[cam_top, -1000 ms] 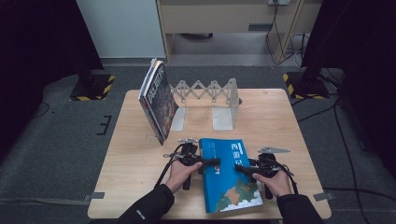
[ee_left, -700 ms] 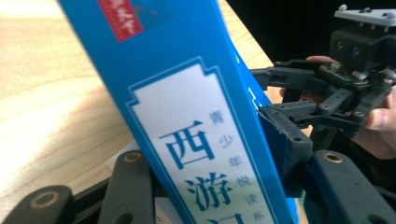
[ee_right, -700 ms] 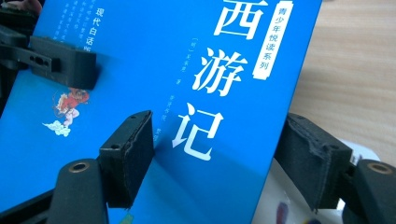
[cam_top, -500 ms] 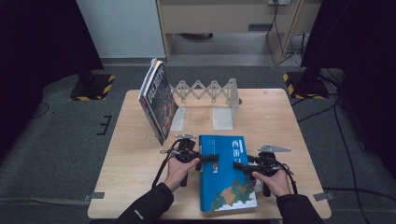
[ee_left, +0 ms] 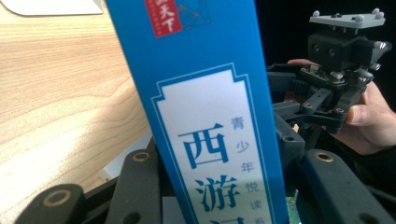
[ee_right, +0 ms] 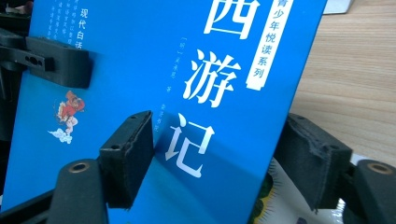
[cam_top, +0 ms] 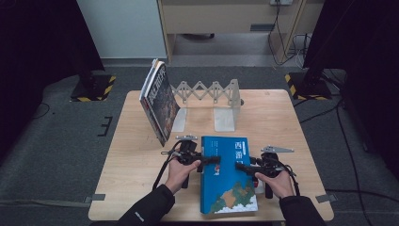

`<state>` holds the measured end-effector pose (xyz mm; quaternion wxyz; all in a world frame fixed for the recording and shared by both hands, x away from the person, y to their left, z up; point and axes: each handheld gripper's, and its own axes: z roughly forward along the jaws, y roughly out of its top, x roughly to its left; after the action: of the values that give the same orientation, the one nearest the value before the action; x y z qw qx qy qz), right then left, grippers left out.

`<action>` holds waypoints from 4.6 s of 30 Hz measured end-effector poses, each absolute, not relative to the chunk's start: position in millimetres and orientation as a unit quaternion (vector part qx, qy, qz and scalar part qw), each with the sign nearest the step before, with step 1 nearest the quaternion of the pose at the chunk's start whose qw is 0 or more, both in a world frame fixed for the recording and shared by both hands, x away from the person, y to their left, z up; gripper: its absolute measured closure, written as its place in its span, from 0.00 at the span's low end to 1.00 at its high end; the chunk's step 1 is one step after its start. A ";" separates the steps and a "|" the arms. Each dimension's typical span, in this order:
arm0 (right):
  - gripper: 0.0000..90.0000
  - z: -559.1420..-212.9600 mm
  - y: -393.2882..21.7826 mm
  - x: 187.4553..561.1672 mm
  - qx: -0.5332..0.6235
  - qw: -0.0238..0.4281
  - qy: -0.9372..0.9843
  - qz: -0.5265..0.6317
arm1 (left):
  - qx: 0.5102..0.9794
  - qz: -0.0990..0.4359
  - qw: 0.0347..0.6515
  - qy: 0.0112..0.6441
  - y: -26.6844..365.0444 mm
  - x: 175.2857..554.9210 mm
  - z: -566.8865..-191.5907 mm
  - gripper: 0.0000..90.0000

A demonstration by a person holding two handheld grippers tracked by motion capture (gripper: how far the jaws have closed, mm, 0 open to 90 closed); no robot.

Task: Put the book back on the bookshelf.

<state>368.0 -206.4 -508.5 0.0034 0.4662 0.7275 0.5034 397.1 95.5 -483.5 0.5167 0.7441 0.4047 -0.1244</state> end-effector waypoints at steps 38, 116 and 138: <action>0.37 -508.3 -204.7 367.7 0.447 0.007 0.754 0.482 | 0.706 -0.175 0.518 0.451 87.4 404.9 -510.1 0.52; 0.25 -502.7 -231.2 371.1 0.468 0.087 0.736 0.482 | 0.697 -0.007 0.601 0.392 146.5 387.1 -381.7 0.67; 0.15 -521.9 -264.6 380.0 0.511 0.171 0.772 0.338 | 0.675 0.114 0.569 0.455 193.4 401.8 -358.3 0.67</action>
<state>380.0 -264.6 -521.9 0.1712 0.5107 0.7716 0.3384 401.8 193.4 -358.3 0.5694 0.6752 0.4547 0.1144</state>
